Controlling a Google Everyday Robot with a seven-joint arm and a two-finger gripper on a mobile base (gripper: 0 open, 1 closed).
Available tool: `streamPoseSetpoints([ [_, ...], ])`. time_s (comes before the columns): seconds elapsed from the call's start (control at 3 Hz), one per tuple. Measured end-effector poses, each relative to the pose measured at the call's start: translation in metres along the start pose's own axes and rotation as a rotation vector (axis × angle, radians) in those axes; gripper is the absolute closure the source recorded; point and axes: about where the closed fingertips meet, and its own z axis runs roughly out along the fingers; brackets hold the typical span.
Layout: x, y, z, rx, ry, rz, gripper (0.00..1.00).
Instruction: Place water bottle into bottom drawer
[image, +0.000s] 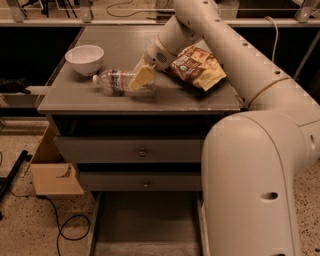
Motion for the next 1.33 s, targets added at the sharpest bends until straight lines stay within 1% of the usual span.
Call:
streamPoseSetpoints([
  [0.33,0.0,0.0,0.0,-0.003,0.007,0.002,1.0],
  [0.67,0.016,0.006,-0.032,0.037,0.018,0.048,1.0],
  [1.0,0.031,0.011,-0.065,0.091,0.003,0.089,1.0],
  [1.33,0.04,0.025,-0.101,0.157,-0.023,0.122,1.0],
])
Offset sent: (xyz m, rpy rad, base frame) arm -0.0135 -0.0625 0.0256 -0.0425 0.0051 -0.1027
